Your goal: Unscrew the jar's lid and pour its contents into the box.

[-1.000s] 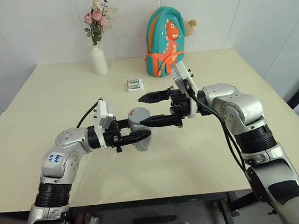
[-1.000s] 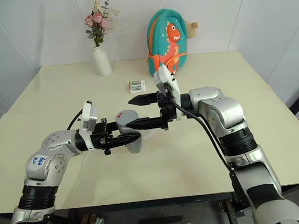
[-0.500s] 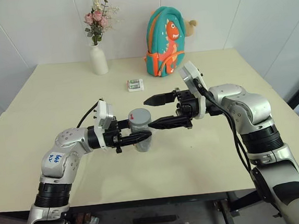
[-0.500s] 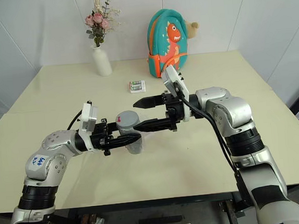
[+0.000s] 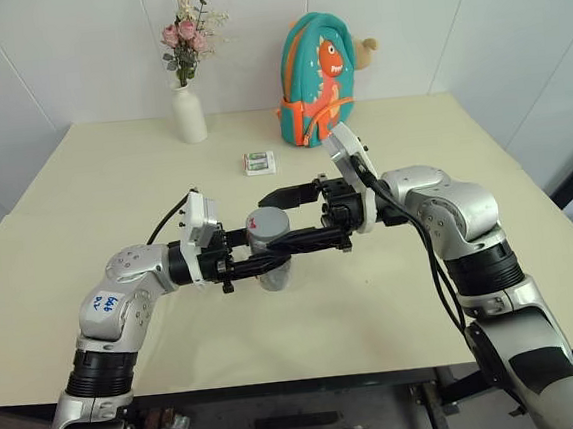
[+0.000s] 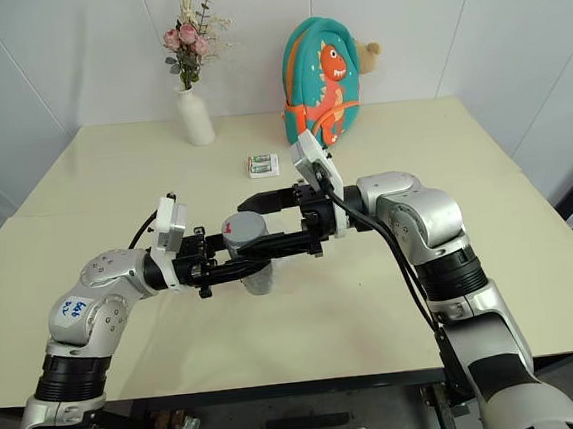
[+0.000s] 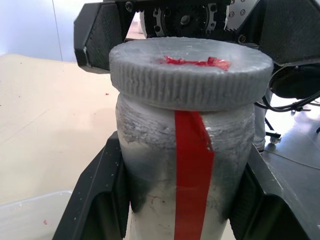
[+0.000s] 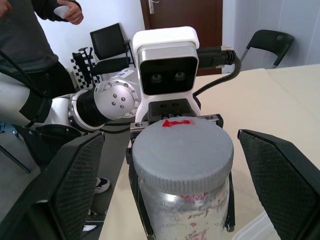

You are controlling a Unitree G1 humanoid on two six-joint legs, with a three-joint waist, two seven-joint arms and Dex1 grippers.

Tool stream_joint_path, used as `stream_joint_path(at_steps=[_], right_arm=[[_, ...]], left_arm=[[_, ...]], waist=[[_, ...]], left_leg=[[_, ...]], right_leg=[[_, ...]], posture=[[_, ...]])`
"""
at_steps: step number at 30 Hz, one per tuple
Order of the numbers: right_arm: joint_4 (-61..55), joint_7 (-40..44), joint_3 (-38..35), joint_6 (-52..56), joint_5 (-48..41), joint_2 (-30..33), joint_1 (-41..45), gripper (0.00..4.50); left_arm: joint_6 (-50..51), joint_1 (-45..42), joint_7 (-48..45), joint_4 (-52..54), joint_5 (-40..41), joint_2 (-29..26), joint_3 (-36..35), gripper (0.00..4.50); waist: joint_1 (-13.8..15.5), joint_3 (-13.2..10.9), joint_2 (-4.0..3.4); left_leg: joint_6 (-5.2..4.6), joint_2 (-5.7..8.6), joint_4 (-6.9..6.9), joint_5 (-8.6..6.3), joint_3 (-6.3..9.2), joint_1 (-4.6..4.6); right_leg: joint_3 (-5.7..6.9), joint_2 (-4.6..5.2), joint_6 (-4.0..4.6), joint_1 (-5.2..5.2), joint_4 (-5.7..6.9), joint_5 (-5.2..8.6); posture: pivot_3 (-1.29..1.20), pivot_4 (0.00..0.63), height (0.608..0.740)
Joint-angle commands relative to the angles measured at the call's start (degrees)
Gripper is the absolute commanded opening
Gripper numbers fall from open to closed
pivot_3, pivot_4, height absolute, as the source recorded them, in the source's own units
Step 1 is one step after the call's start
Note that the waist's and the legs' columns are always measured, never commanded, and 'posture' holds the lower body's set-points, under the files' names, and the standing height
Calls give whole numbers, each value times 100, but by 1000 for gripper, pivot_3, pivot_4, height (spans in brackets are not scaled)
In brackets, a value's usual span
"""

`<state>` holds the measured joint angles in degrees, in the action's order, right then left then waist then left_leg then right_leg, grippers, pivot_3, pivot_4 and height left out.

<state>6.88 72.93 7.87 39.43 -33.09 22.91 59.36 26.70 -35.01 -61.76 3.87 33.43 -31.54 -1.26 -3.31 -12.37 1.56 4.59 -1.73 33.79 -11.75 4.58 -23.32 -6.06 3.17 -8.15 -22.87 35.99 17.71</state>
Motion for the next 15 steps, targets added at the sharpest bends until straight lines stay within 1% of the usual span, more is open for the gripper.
stream_joint_path(at_steps=[1,4,5,9,10,13,15], right_arm=[[-107,-12,-19,-4,-40,-63,149,3618],[-91,-10,-5,-31,-24,-101,162,2645],[-93,-6,2,-42,-16,-108,159,2513],[-79,-68,-20,-25,-3,-127,165,2514],[-105,-129,-125,103,-139,-164,192,2514],[-168,-469,-655,762,-803,-353,362,2514],[-43,-922,-1223,1279,-1387,-516,566,2514]], left_arm=[[-81,-51,16,229,71,5,-95,2026],[-84,-59,20,224,66,13,-92,2026],[-85,-60,20,224,66,13,-96,2026],[-84,-62,19,224,69,4,-109,2026],[-84,-55,17,227,69,0,-113,2026],[-82,-18,9,244,72,-12,-123,2026],[-83,8,1,254,68,-24,-127,2026]], waist=[[-2,0,0],[-2,0,0],[-1,0,0],[-2,0,0],[-2,0,0],[-7,0,0],[-7,-3,-5]], left_leg=[[0,0,0,0,0,0],[0,0,0,0,0,0],[0,0,0,0,0,0],[0,0,0,0,0,0],[0,0,0,0,0,0],[0,0,0,0,0,0],[0,0,0,0,0,0]], right_leg=[[0,0,0,0,0,0],[0,0,0,0,0,0],[0,0,0,0,0,0],[0,0,0,0,0,0],[0,0,0,0,0,0],[0,0,0,0,2,0],[0,0,0,0,3,0]], posture=[[0,150,740],[0,150,740],[0,150,740],[0,150,740],[0,150,740],[0,150,740],[0,150,740]])
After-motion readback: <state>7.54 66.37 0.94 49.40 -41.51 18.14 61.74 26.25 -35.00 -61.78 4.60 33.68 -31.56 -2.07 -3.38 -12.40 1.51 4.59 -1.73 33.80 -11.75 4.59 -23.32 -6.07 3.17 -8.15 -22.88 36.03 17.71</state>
